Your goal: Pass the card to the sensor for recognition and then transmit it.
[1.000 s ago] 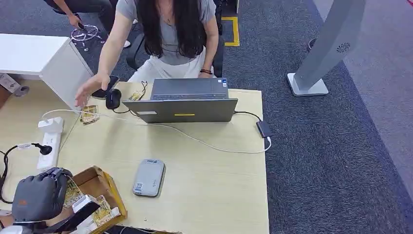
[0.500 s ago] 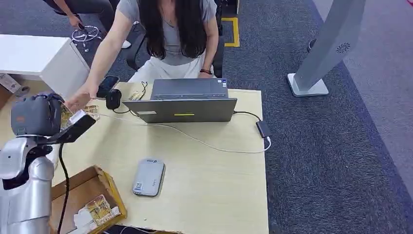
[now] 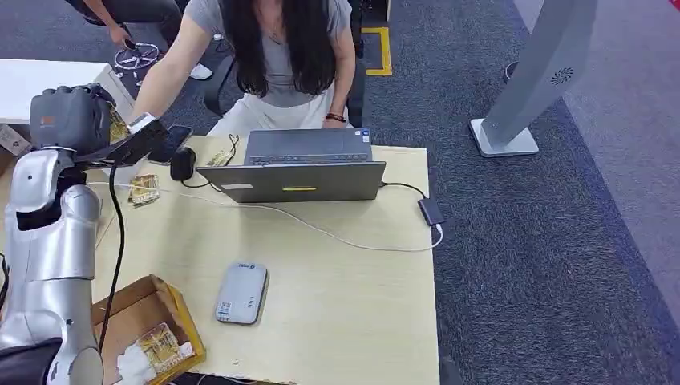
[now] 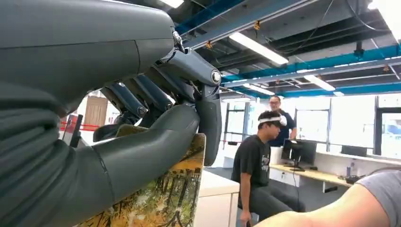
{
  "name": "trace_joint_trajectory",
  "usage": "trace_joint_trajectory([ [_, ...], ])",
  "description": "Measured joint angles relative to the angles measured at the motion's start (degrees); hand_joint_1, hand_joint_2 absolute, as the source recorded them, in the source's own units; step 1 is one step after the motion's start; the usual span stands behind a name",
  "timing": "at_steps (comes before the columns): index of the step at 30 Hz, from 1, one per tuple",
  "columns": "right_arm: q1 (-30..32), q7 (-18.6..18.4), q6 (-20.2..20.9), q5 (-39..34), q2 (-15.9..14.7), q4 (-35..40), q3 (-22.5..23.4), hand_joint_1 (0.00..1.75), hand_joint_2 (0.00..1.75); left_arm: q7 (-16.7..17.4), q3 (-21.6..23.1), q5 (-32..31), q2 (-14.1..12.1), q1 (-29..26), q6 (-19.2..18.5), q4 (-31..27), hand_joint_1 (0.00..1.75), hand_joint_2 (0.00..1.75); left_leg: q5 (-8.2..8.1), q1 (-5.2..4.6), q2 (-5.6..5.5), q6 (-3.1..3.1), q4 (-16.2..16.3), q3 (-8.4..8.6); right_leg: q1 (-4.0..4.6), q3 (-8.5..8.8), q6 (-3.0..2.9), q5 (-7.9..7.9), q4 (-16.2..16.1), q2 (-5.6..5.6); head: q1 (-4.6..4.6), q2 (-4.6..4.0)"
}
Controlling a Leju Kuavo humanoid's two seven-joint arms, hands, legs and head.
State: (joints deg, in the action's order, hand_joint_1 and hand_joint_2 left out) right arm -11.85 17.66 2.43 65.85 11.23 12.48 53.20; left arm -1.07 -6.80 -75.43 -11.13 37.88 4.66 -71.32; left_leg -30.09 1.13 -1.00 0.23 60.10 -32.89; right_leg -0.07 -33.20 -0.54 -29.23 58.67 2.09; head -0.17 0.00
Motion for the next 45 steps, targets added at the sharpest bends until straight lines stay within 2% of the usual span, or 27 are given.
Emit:
trace_joint_trajectory([
  [1, -0.01, 0.0, 0.0, 0.02, 0.02, 0.0, -0.02, 0.0, 1.75, 0.02, 0.02, -0.09, 0.0, 0.25, 0.09, 0.44, 1.75, 1.75, 0.0, 0.02, 0.02, 0.0, 0.0, 0.0, 0.02, -0.01, 0.0, 0.0, 0.0, 0.02, 0.02, 0.0],
  [2, -0.01, -0.02, 0.0, 0.02, 0.09, 0.0, -0.02, 0.0, 1.75, 0.02, 0.05, -0.2, -0.02, 0.47, 0.15, 0.9, 0.05, 1.75, 0.0, 0.03, 0.02, 0.0, 0.0, 0.0, 0.03, -0.01, 0.0, 0.0, 0.0, 0.02, 0.02, 0.0],
  [3, -0.01, -0.02, 0.0, 0.02, 0.11, 0.0, -0.02, 0.0, 1.75, 0.02, 0.05, -0.28, -0.02, 0.66, 0.28, 1.25, 0.0, 1.75, 0.0, 0.05, 0.03, 0.0, -0.01, 0.01, 0.05, -0.01, 0.0, 0.0, 0.0, 0.02, 0.02, 0.0],
  [14, -0.02, -0.44, -0.02, -0.24, 0.15, 0.0, -0.04, 0.0, 1.75, 0.13, 0.07, -0.81, 0.13, -0.4, 3.1, 2.52, 0.0, 1.75, 0.0, 0.06, 0.04, 0.0, -0.09, 0.01, 0.07, -0.03, -0.01, 0.0, 0.0, 0.03, 0.02, 0.0],
  [21, 0.15, 0.15, -0.09, -1.22, 0.13, 0.0, 0.04, 0.0, 1.75, -1.27, 0.07, -0.09, 1.0, -3.44, 5.4, 1.97, 0.0, 1.75, -0.02, 0.06, 0.03, -0.03, -0.09, 0.0, 0.06, -0.03, -0.01, -0.01, 0.0, 0.02, 0.02, 0.0],
  [27, 0.22, 0.35, -0.09, -1.4, 0.13, 0.0, 0.06, 0.0, 1.75, -1.62, 0.07, 0.39, 1.11, -4.79, 5.73, 1.23, 0.0, 1.75, -0.02, 0.05, 0.03, -0.03, -0.09, 0.0, 0.06, -0.03, -0.01, -0.01, -0.01, 0.02, 0.02, 0.0],
  [29, 0.23, 0.53, -0.09, -1.55, 0.13, 0.0, 0.06, 0.0, 1.75, -2.93, 0.05, 1.93, 1.11, -5.32, 6.08, 0.83, 0.0, 1.75, -0.02, 0.05, 0.03, -0.03, -0.09, -0.01, 0.06, -0.01, -0.01, -0.01, 0.0, 0.02, 0.02, 0.0],
  [31, 0.28, 0.77, -0.09, -1.92, 0.13, 0.0, 0.06, 0.0, 1.75, -5.67, -0.13, 6.26, 1.05, -6.96, 6.51, -0.68, 0.0, 1.75, -0.03, 0.05, 0.03, -0.02, -0.11, -0.02, 0.06, 0.01, -0.01, -0.01, 0.0, 0.02, 0.0, 0.0],
  [34, 0.54, 1.4, -0.33, -2.67, 0.13, 0.0, 0.15, 0.0, 1.75, -11.92, -1.7, 16.18, 0.88, -12.09, 7.62, -4.95, 0.0, 1.75, -0.12, 0.04, 0.11, -0.03, -0.18, 0.02, 0.04, 0.01, -0.06, -0.05, -0.01, 0.12, 0.02, 0.0],
  [38, 1.55, 2.56, -0.96, -3.63, 0.13, 0.0, 0.28, 0.0, 1.75, -22.09, -8.38, 32.57, 0.37, -23.72, 7.3, -14.08, 0.0, 1.75, -0.34, 0.04, 0.31, -0.21, -0.27, 0.15, 0.04, 0.05, -0.21, -0.23, -0.01, 0.3, 0.02, 0.0],
  [40, 1.95, 3.39, -1.14, -4.61, 0.13, 0.0, 0.57, 0.0, 1.75, -27.65, -13.34, 41.02, 0.5, -29.31, 4.52, -18.65, 0.0, 1.75, -0.4, 0.04, 0.34, -0.21, -0.3, 0.18, 0.04, 0.04, -0.22, -0.31, -0.02, 0.31, 0.0, 0.0],
  [43, 2.29, 5.09, -1.11, -6.53, 0.04, 0.02, 1.46, 0.0, 1.75, -34.83, -22.25, 50.04, 1.77, -36.55, -0.56, -24.25, 0.0, 1.75, -0.47, 0.04, 0.31, -0.17, -0.33, 0.17, 0.04, 0.06, -0.31, -0.44, -0.03, 0.28, 0.0, 0.0],
  [45, 2.41, 6.03, -1.05, -7.56, -0.11, 0.02, 1.97, 0.0, 1.75, -35.98, -28.4, 53.51, 3.58, -39.99, -4.64, -26.91, 0.0, 1.75, -0.51, 0.04, 0.31, -0.23, -0.34, 0.17, 0.05, 0.06, -0.31, -0.45, -0.04, 0.27, 0.0, 0.0],
])
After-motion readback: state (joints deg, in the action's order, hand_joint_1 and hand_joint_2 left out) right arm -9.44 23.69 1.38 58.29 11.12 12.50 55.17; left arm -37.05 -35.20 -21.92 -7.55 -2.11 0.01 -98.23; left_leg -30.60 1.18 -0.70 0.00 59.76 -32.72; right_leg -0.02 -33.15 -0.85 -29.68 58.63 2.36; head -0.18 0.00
